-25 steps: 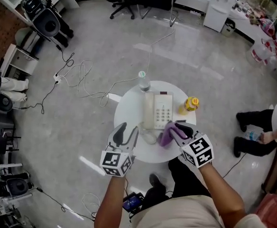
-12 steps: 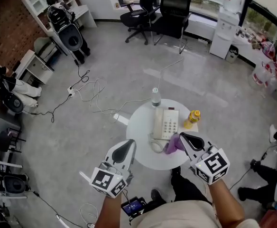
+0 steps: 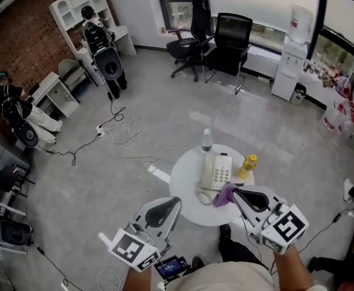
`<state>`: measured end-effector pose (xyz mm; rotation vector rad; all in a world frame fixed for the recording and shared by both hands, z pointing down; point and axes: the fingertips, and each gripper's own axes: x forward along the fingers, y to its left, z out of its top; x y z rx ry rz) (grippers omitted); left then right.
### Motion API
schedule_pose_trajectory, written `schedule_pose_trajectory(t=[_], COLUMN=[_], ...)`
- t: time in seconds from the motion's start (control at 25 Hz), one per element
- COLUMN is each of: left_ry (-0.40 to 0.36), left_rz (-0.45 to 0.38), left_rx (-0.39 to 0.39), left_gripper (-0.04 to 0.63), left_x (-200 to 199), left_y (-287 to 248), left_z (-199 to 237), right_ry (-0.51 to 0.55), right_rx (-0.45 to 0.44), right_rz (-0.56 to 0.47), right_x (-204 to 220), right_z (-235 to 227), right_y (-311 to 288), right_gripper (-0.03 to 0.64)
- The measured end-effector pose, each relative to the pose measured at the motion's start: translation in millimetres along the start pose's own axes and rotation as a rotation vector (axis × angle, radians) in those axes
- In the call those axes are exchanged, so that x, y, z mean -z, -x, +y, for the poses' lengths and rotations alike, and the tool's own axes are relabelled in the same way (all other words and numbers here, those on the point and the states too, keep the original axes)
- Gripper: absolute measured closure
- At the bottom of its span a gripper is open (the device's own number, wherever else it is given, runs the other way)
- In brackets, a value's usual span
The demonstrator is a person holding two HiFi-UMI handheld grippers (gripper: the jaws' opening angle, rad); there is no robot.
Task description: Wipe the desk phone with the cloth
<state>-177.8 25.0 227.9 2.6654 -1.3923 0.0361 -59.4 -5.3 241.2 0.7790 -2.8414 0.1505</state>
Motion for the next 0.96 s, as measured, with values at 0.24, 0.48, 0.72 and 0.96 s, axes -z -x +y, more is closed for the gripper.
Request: schedule_pose_trajectory(t=[0.24,0.48,0.72,0.96], left_ry=[-0.048,-0.060,-0.055,-0.048], left_rz=[-0.032,-0.048,-0.047,-0.043], left_rx=[0.011,0.008,-0.002,-0.007], left_gripper=[0.580,0.580,0.580,0.580], left_x=[-24,-28,-23,-18], left_y=[34,60,83,94], left_z=[-28,-39,-41,-36], right_ry=[0.021,0.041,0.053,0.058], right_rx=[-0.058,-0.070,-0.063,-0.061], right_rz=[-0.010,-0.001,0.009,0.017], right_x=[-17,-21,-20,-19], right_z=[44,71,90,99], right_y=[25,36,38,33], right_gripper=[0.626,0.626,0.626,0.626])
